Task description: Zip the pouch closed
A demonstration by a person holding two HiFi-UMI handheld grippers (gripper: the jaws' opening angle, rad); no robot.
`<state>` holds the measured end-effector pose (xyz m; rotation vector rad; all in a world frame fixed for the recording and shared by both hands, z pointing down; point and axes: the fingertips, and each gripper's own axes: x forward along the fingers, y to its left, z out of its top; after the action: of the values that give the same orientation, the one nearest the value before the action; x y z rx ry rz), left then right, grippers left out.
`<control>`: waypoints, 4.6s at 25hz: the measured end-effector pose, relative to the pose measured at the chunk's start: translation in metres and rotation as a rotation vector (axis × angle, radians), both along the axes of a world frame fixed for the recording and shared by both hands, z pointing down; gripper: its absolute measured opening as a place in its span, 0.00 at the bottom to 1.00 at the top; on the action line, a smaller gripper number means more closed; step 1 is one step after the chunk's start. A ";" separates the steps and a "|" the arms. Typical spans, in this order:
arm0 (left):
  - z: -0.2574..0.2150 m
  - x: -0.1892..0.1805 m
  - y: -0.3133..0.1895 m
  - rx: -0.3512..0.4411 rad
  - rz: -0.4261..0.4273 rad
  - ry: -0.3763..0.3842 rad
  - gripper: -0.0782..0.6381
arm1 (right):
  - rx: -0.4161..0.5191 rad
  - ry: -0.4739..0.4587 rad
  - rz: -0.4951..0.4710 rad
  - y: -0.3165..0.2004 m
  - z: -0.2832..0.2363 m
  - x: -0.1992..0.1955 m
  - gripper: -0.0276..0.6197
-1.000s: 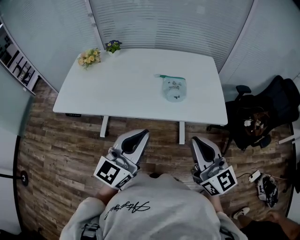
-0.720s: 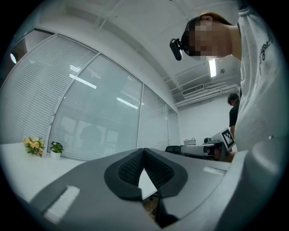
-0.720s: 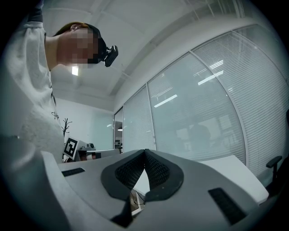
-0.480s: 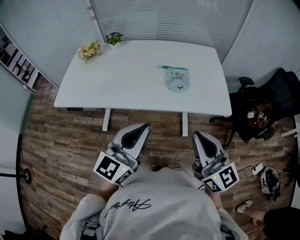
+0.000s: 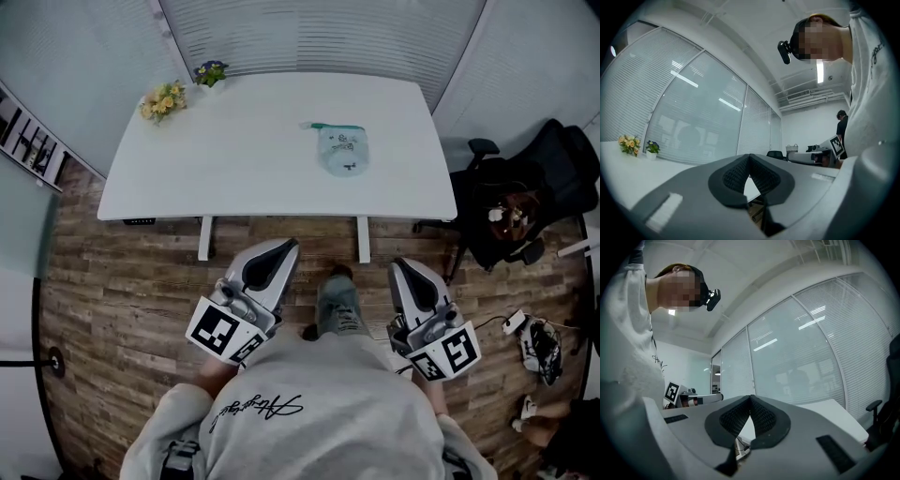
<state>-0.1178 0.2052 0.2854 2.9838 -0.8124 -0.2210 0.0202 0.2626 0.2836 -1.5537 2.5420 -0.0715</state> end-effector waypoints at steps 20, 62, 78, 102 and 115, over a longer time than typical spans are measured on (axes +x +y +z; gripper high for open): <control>0.000 0.035 -0.128 0.018 -0.095 -0.014 0.11 | 0.035 0.002 -0.064 -0.136 -0.004 0.049 0.05; -0.010 0.128 -0.325 0.000 -0.217 -0.035 0.11 | -0.034 0.003 -0.190 -0.355 0.011 0.145 0.05; -0.007 0.103 -0.347 -0.018 -0.139 -0.010 0.11 | -0.044 0.049 -0.071 -0.366 0.007 0.124 0.05; 0.014 0.089 -0.335 -0.070 -0.138 -0.039 0.11 | -0.565 0.215 0.015 -0.413 0.219 0.130 0.32; 0.017 0.083 -0.333 -0.096 -0.155 -0.018 0.11 | -0.694 0.348 -0.014 -0.436 0.252 0.127 0.35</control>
<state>-0.0351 -0.1273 0.3022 2.8398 -1.0270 -0.1555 0.1469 -0.1737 0.5360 -1.9010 2.9871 -0.8333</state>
